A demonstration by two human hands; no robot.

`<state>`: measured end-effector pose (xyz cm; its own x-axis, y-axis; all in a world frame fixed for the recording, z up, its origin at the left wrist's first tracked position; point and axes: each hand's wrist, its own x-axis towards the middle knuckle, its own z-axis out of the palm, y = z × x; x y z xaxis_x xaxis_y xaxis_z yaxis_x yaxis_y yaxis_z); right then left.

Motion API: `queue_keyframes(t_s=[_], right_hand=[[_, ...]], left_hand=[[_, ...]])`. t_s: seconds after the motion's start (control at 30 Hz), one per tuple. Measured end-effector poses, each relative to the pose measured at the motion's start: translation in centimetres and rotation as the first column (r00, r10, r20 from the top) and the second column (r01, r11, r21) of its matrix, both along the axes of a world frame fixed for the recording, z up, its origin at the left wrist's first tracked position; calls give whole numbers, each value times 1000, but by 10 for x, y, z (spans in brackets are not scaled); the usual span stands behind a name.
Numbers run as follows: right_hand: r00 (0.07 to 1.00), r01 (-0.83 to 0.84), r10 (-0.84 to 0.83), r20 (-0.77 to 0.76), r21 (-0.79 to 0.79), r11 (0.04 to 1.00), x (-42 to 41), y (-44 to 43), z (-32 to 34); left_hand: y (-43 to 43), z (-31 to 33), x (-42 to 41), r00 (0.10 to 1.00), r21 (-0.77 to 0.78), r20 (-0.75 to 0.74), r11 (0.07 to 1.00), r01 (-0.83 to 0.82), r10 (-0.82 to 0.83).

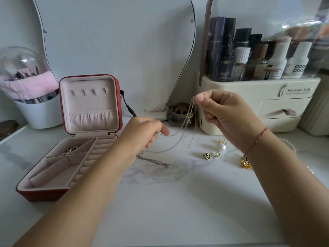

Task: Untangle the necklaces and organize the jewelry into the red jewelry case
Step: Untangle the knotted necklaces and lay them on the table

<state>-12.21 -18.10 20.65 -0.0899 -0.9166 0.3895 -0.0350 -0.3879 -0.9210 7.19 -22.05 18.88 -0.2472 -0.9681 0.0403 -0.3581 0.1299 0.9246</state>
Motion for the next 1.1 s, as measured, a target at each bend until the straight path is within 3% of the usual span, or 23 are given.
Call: queue_keyframes(t_s=[0.13,0.27,0.43,0.57,0.87,1.1], right_hand=[[992,-105,109,-67,62,993,2,3,0],[972,-186,200,-124,118,975,5,5,-1],[960,-193,221,-170,168,967,9,5,-2],[948,-219,249,-197,160,963,9,4,-4],[951,-234,263,-161,180,955,7,1,-5],[952,-130,168,-258,156,979,6,-2,-7]], left_hand=[[7,1,-5,992,-2,38,993,119,-119],[9,-2,-7,989,-66,63,988,138,-134],[7,-1,-9,903,64,-320,944,323,-287],[7,-5,-12,850,118,-392,897,427,-352],[6,-6,-11,844,98,-442,919,381,-303],[2,-8,-12,884,80,-407,955,285,-230]])
